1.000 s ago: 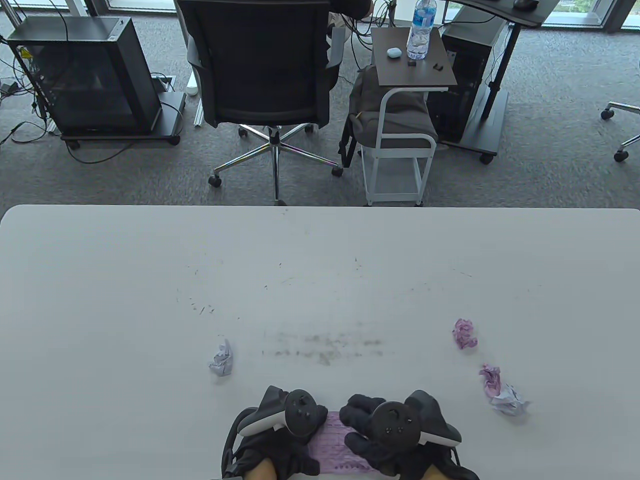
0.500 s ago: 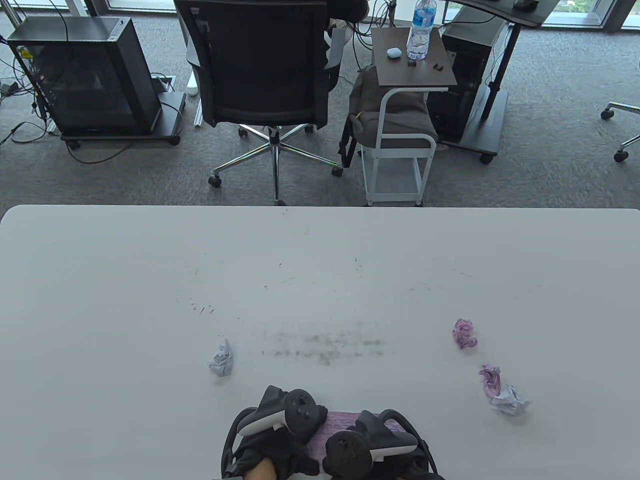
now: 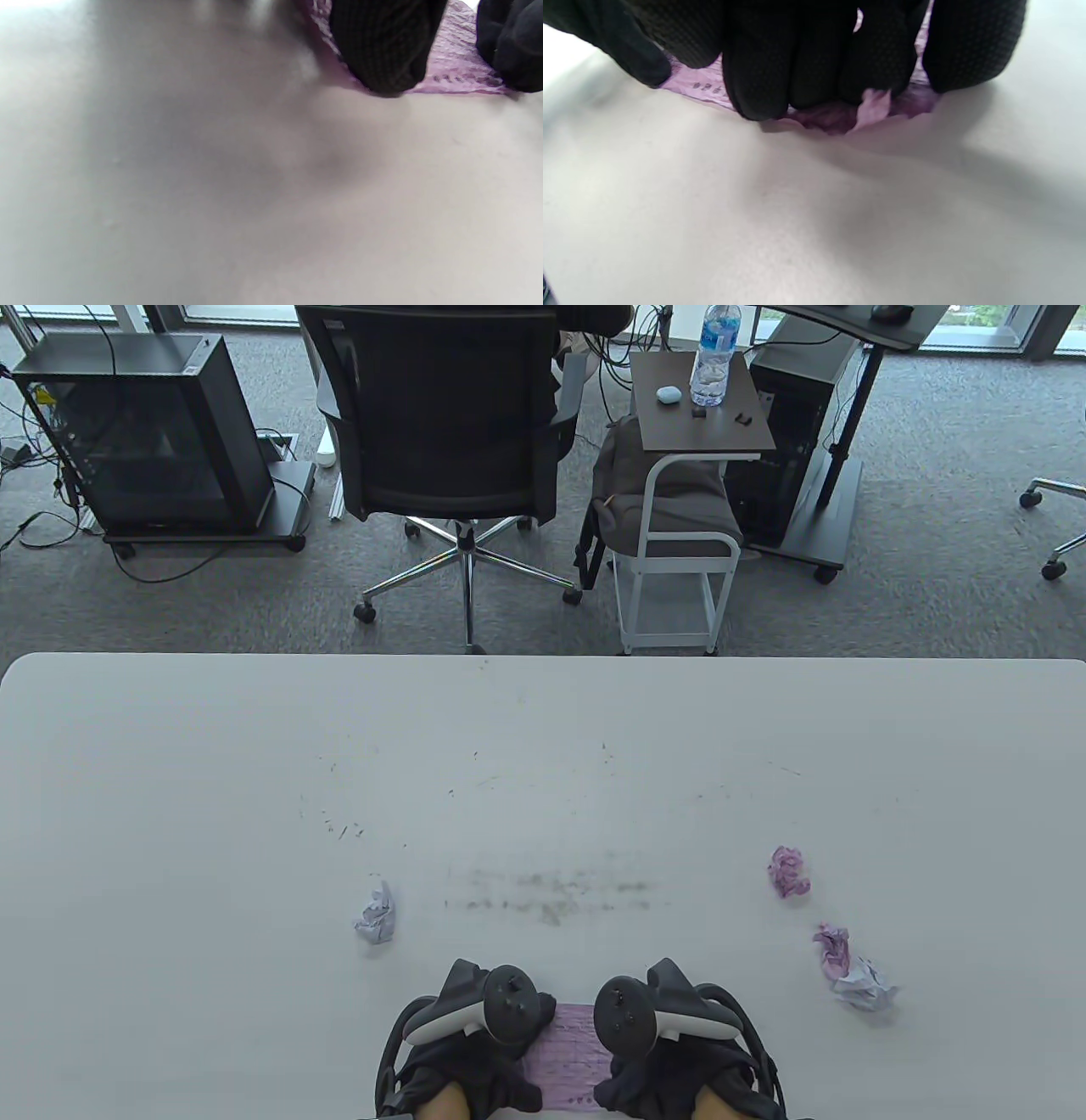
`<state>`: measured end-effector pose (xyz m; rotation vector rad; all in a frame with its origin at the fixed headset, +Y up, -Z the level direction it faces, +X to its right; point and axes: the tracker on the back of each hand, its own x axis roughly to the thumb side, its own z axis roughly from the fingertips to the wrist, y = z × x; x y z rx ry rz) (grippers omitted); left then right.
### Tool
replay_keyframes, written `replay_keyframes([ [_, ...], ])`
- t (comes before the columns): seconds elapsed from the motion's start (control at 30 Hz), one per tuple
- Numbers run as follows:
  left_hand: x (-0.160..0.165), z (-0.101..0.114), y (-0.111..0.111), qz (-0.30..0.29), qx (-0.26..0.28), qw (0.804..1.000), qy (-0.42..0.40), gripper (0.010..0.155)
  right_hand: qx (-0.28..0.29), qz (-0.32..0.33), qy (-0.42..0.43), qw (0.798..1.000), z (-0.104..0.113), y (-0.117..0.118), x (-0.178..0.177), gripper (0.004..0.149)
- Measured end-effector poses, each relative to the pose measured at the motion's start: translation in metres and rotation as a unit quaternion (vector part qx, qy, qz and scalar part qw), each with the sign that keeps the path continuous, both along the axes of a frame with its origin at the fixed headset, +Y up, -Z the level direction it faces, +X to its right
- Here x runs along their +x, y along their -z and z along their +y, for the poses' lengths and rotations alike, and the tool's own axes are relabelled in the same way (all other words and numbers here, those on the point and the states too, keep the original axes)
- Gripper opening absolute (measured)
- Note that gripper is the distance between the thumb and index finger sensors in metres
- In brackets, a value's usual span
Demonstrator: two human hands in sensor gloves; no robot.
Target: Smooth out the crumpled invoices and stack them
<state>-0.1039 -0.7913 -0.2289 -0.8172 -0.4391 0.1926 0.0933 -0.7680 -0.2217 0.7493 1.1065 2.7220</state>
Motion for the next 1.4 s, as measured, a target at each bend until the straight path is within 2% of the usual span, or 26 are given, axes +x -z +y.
replay_keyframes([
  [0.2,0.000,0.000,0.000,0.000,0.001,1.000,-0.002,0.091,-0.014,-0.057,0.007,0.998,-0.002,0.009,0.023,0.034],
  [0.3,0.000,-0.001,0.000,0.000,0.000,1.000,-0.003,0.091,-0.007,-0.066,0.030,0.997,0.003,0.011,0.031,0.036],
  [0.43,0.000,-0.001,0.000,0.001,-0.001,1.000,-0.006,0.091,0.138,-0.071,0.098,0.983,0.027,0.012,0.044,0.041],
  [0.53,-0.001,-0.001,0.000,0.001,-0.001,1.000,-0.008,0.091,0.176,-0.050,0.147,0.972,0.031,0.007,0.035,0.048],
  [0.67,-0.001,-0.001,0.000,0.001,-0.001,1.000,-0.009,0.091,0.211,0.029,0.152,0.965,0.028,-0.004,0.002,0.049],
  [0.83,-0.001,-0.002,0.001,0.001,-0.002,1.000,-0.010,0.091,0.172,0.115,0.080,0.975,0.008,-0.017,-0.032,0.056],
  [0.93,-0.002,-0.002,0.001,0.003,-0.003,1.000,-0.010,0.091,0.109,0.126,-0.001,0.986,-0.004,-0.019,-0.034,0.066],
  [0.97,-0.002,-0.002,0.001,0.003,-0.003,1.000,-0.010,0.091,0.108,0.124,-0.002,0.986,-0.004,-0.019,-0.033,0.066],
  [1.03,-0.001,-0.002,0.001,0.004,-0.004,1.000,-0.011,0.091,0.127,0.104,0.023,0.986,-0.002,-0.016,-0.030,0.064],
  [1.1,-0.001,-0.002,0.001,0.003,-0.003,1.000,-0.011,0.091,0.103,0.074,0.001,0.992,-0.003,-0.013,-0.025,0.064],
  [1.4,-0.001,-0.002,0.001,0.002,0.000,1.000,-0.011,0.091,0.125,-0.040,-0.017,0.991,-0.001,0.005,0.011,0.059],
])
